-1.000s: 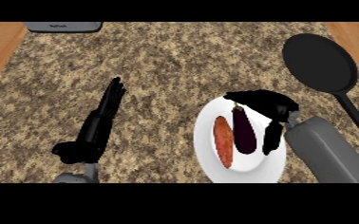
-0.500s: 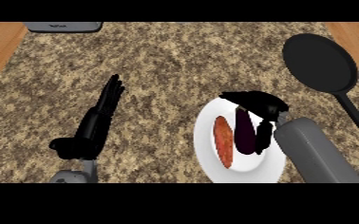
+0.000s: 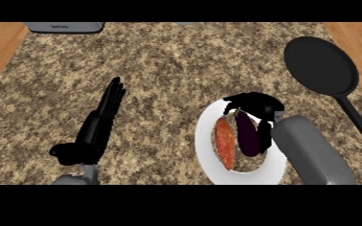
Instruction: Pick the eggplant from the plate and place it in the pan
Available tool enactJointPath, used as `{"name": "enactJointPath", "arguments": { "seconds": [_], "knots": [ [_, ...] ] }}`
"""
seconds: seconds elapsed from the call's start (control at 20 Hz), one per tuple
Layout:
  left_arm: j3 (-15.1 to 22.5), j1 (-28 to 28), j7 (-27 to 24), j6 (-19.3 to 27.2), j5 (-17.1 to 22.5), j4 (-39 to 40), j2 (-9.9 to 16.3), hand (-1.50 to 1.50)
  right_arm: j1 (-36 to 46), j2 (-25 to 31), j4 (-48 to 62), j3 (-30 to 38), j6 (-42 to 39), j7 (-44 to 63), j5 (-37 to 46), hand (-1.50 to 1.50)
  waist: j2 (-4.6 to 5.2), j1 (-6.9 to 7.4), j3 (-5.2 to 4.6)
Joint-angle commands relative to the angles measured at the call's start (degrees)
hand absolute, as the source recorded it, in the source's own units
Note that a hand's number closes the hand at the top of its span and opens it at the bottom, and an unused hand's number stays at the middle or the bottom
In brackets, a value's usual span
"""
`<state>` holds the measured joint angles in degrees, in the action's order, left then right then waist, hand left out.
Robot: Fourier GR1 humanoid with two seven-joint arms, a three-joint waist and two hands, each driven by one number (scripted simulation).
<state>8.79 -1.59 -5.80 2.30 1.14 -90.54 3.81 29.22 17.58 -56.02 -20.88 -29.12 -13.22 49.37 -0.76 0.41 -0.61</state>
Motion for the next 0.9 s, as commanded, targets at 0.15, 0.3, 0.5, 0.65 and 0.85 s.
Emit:
{"name": "enactJointPath", "arguments": {
  "seconds": [0.15, 0.3, 0.5, 0.65, 0.85],
  "knots": [
    [0.85, -0.44, 3.47, 0.29, -0.43, -2.86, -0.98, 0.00, 1.85, -1.33, 8.26, -2.07, 5.41, -6.17, 5.95, 1.50, 0.86, 0.41, 0.65],
    [-0.79, -2.72, 0.09, -0.22, -0.42, 2.85, -0.95, 0.00, -0.47, -2.61, 9.61, -2.47, 11.23, -6.95, 7.87, 1.50, 1.02, 0.17, 0.64],
    [-0.71, 0.02, -0.42, -0.89, -0.30, 1.19, -0.81, 0.00, 1.08, -2.11, 6.15, 1.08, 10.11, -6.79, 7.35, 1.50, 0.80, -0.06, 0.62],
    [0.57, 1.43, -2.88, 0.65, -2.28, 1.97, -2.03, 0.00, 1.20, -5.60, 6.64, 5.18, 15.57, -0.93, 6.41, 1.50, 0.89, 0.09, 0.63],
    [-1.92, 0.04, -0.31, -0.81, -0.15, 0.49, 0.25, 0.00, 2.69, -9.89, 3.76, 14.60, 20.31, 18.77, 4.24, 1.50, 0.64, -0.84, 0.57]
  ]
}}
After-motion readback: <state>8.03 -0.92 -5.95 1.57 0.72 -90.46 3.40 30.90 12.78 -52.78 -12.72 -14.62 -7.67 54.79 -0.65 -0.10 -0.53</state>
